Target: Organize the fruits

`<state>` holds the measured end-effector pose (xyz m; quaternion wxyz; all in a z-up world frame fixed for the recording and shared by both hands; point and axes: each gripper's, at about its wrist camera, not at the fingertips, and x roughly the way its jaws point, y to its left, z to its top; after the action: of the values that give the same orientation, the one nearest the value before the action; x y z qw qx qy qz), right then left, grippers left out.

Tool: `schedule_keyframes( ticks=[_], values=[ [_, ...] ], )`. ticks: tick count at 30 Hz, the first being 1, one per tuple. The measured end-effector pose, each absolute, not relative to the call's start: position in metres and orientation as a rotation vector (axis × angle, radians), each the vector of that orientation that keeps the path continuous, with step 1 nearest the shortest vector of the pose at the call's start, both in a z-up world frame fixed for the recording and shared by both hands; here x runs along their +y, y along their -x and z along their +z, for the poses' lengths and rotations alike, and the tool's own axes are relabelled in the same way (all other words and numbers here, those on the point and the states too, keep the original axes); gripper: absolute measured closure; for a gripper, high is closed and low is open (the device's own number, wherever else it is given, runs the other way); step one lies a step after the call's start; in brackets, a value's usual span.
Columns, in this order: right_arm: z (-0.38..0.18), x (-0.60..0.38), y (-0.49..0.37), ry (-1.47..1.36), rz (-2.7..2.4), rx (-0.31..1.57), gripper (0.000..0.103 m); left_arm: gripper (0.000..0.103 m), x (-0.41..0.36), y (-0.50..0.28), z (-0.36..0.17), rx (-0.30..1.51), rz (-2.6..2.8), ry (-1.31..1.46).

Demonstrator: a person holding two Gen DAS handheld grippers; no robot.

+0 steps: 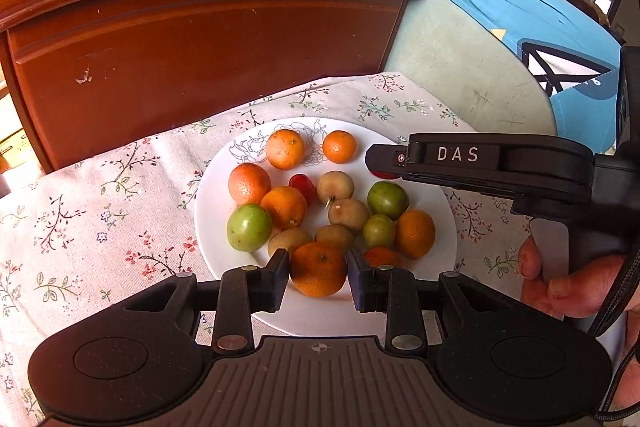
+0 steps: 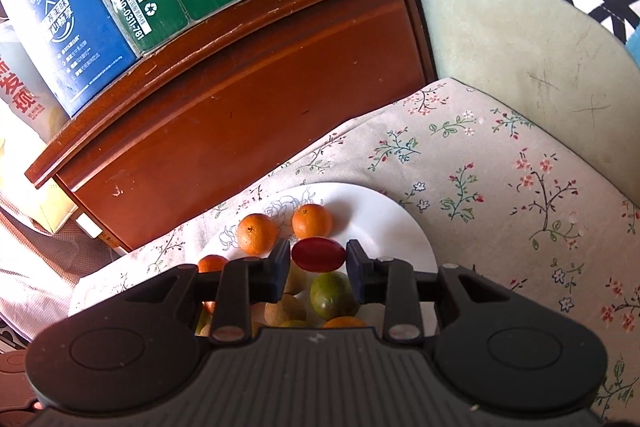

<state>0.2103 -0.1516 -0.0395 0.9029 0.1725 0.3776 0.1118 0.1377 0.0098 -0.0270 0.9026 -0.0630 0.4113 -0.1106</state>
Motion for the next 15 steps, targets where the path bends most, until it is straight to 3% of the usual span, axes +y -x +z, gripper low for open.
schedule_keyframes(
  ticks=[8, 10, 15],
  values=[
    [-0.031, -0.153, -0.209, -0.368, 0.218, 0.774, 0.068, 0.071, 0.006, -0.136, -0.02, 0.839, -0.218, 0.102],
    [-0.026, -0.155, -0.207, -0.376, 0.21, 0.766, 0.062, 0.07, 0.005, -0.134, -0.016, 0.833, -0.211, 0.082],
    [-0.012, -0.16, -0.196, -0.373, 0.164, 0.763, 0.054, 0.05, 0.004, -0.128, -0.009, 0.826, -0.189, 0.066]
  ],
)
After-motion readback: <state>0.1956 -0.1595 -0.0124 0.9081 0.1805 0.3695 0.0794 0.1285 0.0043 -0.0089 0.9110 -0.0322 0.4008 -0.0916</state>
